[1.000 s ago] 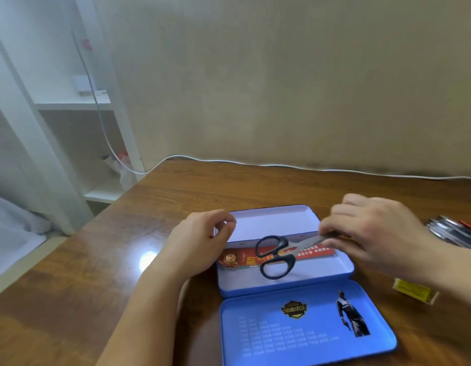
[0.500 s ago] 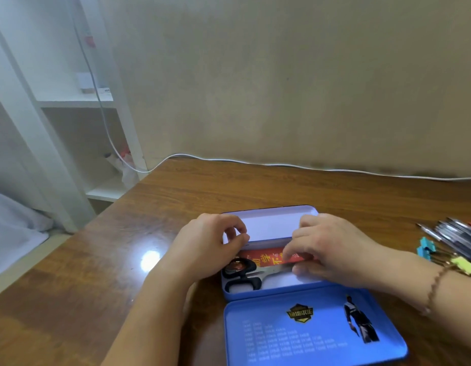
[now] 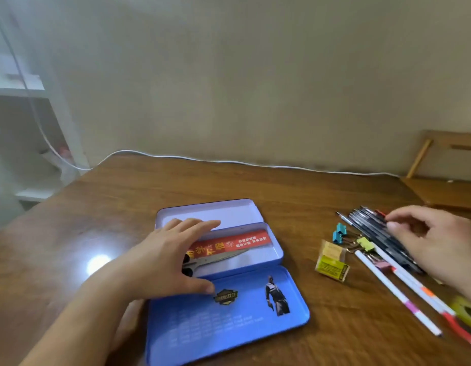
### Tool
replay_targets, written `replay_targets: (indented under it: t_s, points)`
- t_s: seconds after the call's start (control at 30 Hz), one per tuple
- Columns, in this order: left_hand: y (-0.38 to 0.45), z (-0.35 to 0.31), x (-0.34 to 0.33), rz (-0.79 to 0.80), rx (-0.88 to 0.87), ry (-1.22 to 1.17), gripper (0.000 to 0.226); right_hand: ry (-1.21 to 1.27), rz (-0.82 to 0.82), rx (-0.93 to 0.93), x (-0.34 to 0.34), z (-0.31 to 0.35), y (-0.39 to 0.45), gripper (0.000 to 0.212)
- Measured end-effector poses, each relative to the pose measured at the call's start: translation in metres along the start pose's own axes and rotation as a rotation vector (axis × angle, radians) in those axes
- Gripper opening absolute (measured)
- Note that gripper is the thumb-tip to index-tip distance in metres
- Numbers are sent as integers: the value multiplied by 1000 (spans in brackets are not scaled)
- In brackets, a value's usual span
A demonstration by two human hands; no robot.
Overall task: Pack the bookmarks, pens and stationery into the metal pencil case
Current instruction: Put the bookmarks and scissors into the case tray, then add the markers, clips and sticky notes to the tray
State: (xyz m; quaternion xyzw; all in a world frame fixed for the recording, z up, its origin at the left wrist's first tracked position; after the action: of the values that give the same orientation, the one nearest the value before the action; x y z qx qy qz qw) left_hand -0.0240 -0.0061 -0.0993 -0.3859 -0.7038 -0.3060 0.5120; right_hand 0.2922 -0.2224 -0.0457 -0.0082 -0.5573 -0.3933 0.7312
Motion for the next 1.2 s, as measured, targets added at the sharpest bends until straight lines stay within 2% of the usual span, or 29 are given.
replay_targets:
  t_s: [0.07, 0.17, 0.27, 0.4, 0.57, 0.67, 0.77, 0.8, 0.93, 1.0, 1.07, 1.13, 1.2]
  points:
    - [1, -2, -2, -35, -6, -55, 100, -40, 108, -80, -4, -16, -5, 22]
    - [3, -7, -5, -69, -22, -87, 92, -47, 237, -67, -5, -21, -11, 15]
    - [7, -20, -10, -61, -54, -79, 91, -58, 317, -54, -3, -27, -14, 12]
    - [11, -43, -16, -40, -92, -51, 95, -156, 543, -57, -7, -36, -20, 19]
    - [13, -71, -20, 2, -107, 29, 98, -195, 598, -94, 0, -45, -21, 20]
    - [21, -79, -15, 85, -105, 112, 107, -202, 663, -162, 2, -49, -25, 23]
    - [34, -74, -5, 167, -39, -5, 93, -220, 710, -203, 2, -46, -28, 23]
    - [39, -70, 0, 119, -30, -59, 86, -231, 710, -208, 2, -44, -29, 22]
    - [41, -50, 6, -237, -51, -191, 55, -203, 716, -191, -2, -47, -29, 21]
    - [39, -43, 7, -366, -69, -217, 36, -166, 625, -140, 6, -51, -22, 19]
    - [37, -40, 12, -491, -113, -270, 30, -18, 519, -74, 17, -43, -16, 15]
    - [36, -42, 14, -587, -178, -347, 37, 357, 617, -82, 17, -12, -20, 16]
    - [34, -51, 14, -616, -235, -411, 40, 517, 792, -25, 2, 33, -24, 17]
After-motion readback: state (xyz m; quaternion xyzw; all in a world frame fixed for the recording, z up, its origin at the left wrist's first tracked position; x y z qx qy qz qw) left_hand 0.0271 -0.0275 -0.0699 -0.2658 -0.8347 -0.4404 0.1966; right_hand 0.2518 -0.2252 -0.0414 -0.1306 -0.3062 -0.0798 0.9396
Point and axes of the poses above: each hand's wrist, its own y-axis towards the middle knuckle, its own x-axis out of the back of the hand, z = x × y, the point moved 5 cm from there along y, towards the middle knuckle, and after that the axes turned 1 degree about x, right-handed, at the moved point
